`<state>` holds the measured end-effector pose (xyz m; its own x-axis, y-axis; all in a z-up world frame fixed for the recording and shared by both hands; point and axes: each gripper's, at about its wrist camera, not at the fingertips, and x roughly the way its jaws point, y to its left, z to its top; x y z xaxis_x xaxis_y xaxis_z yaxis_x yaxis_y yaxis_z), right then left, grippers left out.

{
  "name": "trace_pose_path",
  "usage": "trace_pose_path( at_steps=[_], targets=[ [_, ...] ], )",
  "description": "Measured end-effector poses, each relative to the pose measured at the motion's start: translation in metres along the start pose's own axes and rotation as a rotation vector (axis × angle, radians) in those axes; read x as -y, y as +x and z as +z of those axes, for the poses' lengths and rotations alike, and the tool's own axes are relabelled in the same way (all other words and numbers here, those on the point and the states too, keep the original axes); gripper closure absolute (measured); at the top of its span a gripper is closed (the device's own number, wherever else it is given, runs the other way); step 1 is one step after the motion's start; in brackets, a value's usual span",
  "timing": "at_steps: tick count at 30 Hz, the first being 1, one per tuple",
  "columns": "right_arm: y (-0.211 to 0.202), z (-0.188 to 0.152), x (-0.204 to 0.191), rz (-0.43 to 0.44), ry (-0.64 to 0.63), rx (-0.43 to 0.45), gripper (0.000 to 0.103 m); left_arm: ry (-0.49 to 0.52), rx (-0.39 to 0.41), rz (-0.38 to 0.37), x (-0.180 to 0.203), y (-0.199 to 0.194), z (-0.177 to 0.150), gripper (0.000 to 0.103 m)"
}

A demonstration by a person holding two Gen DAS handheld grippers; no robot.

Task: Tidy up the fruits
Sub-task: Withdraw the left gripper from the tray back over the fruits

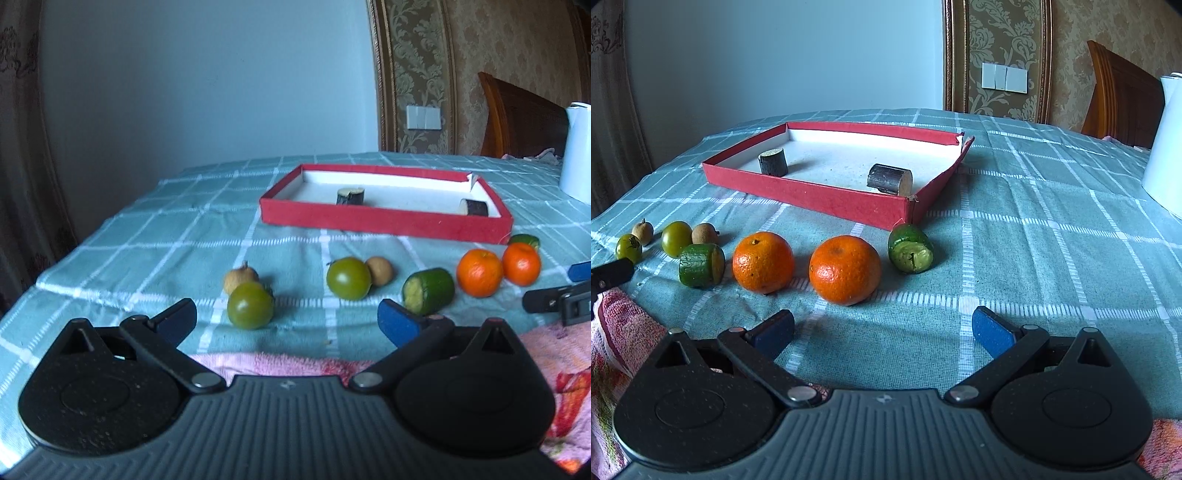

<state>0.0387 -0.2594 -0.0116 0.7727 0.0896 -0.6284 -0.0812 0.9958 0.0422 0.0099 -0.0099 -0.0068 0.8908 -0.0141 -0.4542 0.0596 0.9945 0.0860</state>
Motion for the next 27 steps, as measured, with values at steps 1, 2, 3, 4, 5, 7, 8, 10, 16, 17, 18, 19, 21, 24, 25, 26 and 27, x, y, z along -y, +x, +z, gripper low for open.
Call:
trace_pose_path(
  at_steps=[1,2,3,4,5,7,8,10,16,17,18,19,21,24,25,26,27],
  targets=[
    [0.0,0.0,0.0,-0.001,-0.002,-0.001,0.0,-0.011,-0.015,0.006,-0.002,0.005,-0.002,0.0],
    [0.0,0.0,-0.001,-0.003,-0.005,-0.002,0.0,-0.023,-0.031,0.014,-0.003,0.009,-0.002,0.0],
    [0.0,0.0,-0.001,-0.005,-0.007,-0.003,0.0,-0.033,-0.05,0.018,-0.004,0.013,-0.002,0.0],
    [0.0,0.0,-0.001,-0.007,-0.008,-0.004,0.0,-0.043,-0.069,0.022,-0.006,0.018,-0.003,0.0],
    [0.0,0.0,-0.001,-0.008,-0.01,-0.004,0.0,-0.052,-0.082,0.023,-0.008,0.021,-0.004,0.0],
    [0.0,-0.001,-0.002,-0.011,-0.013,-0.006,0.0,-0.078,-0.102,0.006,-0.013,0.024,-0.004,0.0],
    [0.001,-0.001,-0.002,-0.012,-0.014,-0.007,0.0,-0.085,-0.109,-0.001,-0.015,0.025,-0.004,0.0],
    [0.0,-0.001,-0.002,-0.012,-0.015,-0.007,0.0,-0.081,-0.133,-0.009,-0.016,0.029,-0.003,0.0],
    [-0.001,-0.001,0.0,-0.011,-0.003,0.006,0.0,-0.081,-0.135,-0.018,-0.016,0.031,-0.002,0.0],
    [-0.003,0.0,0.002,-0.012,0.008,0.019,0.0,-0.081,-0.137,-0.019,-0.016,0.031,-0.001,0.0],
    [-0.005,0.0,0.004,-0.011,0.019,0.033,0.0,-0.081,-0.141,-0.018,-0.016,0.031,-0.001,0.0],
    [-0.008,0.001,0.006,-0.011,0.029,0.046,0.0,-0.082,-0.148,-0.018,-0.016,0.032,0.0,0.0],
    [-0.014,0.005,0.009,-0.013,0.044,0.07,0.0,-0.083,-0.166,-0.018,-0.016,0.034,0.004,0.0],
    [-0.022,0.016,0.011,-0.025,0.041,0.099,0.0,-0.083,-0.177,-0.024,-0.017,0.04,0.009,0.0],
    [-0.025,0.02,0.011,-0.024,0.033,0.106,0.0,-0.085,-0.18,-0.025,-0.017,0.041,0.01,0.0],
    [-0.026,0.022,0.009,-0.018,0.024,0.113,0.0,-0.09,-0.183,-0.024,-0.017,0.042,0.011,0.0],
    [-0.028,0.023,0.006,-0.01,0.007,0.123,0.0,-0.095,-0.184,-0.02,-0.018,0.044,0.012,0.0]
  ],
)
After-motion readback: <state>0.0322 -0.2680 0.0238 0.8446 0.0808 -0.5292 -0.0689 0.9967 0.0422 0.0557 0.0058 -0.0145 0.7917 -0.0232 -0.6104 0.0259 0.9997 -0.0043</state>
